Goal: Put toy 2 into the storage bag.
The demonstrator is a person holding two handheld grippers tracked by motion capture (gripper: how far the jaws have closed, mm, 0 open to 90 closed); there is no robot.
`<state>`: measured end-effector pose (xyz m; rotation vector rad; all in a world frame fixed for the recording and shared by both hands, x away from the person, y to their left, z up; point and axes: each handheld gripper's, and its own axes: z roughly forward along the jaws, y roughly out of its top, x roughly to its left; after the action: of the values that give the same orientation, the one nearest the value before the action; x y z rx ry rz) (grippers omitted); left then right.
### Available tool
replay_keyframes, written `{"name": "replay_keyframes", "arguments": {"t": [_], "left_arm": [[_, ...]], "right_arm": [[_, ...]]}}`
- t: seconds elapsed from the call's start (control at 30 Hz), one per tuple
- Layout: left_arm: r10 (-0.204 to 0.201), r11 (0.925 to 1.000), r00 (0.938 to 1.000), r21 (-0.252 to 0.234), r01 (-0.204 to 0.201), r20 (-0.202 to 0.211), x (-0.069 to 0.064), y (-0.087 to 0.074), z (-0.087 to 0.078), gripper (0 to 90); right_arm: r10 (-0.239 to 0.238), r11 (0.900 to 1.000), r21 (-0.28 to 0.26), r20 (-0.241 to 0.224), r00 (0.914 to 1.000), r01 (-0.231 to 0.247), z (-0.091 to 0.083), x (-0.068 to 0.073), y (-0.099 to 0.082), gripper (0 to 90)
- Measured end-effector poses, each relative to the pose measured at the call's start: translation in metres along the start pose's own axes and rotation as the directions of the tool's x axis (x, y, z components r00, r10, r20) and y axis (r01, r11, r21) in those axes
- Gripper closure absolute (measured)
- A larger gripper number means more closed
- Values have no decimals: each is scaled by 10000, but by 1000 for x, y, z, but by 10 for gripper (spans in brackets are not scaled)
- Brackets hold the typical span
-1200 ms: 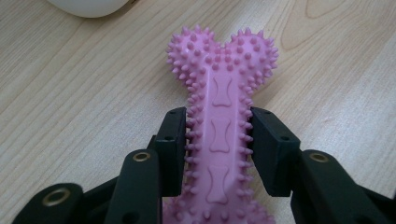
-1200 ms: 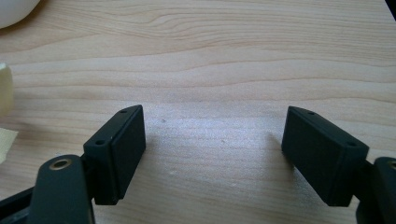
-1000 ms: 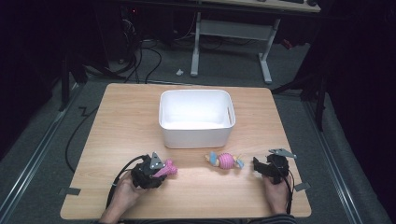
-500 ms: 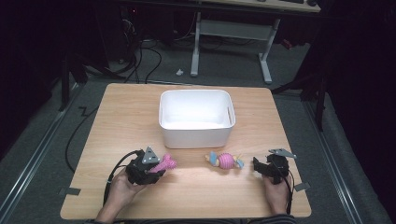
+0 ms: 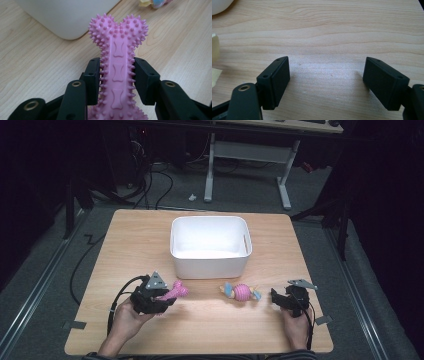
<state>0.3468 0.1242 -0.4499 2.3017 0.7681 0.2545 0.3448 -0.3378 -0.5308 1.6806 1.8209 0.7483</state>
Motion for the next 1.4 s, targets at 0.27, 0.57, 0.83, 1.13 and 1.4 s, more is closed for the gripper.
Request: {"name": "replay_keyframes", "arguments": {"t": [0.27, 0.57, 0.83, 1.13, 1.4], "left_arm": [[-58, 9998, 9999, -165, 61, 146, 3, 11, -13, 590], [109, 9996, 9994, -261, -101, 315, 3, 29, -22, 590], [73, 9978, 9985, -667, -37, 538, 8, 45, -34, 590], [183, 9979, 9977, -635, -142, 649, 14, 62, -42, 588], [487, 9960, 9975, -778, -446, 517, 13, 82, -51, 589]], "right_arm": [[1, 10000, 4, -2, 10000, -1, 0, 0, 0, 217], [-4, 10000, 5, -6, 10000, 4, 0, 0, 0, 217], [7, 10000, 10, -7, 10000, -7, 0, 0, 0, 217], [62, 10000, 25, -4, 10000, -62, 0, 0, 0, 217], [8, 10000, 10, -5, 10000, -8, 0, 0, 0, 217]]}}
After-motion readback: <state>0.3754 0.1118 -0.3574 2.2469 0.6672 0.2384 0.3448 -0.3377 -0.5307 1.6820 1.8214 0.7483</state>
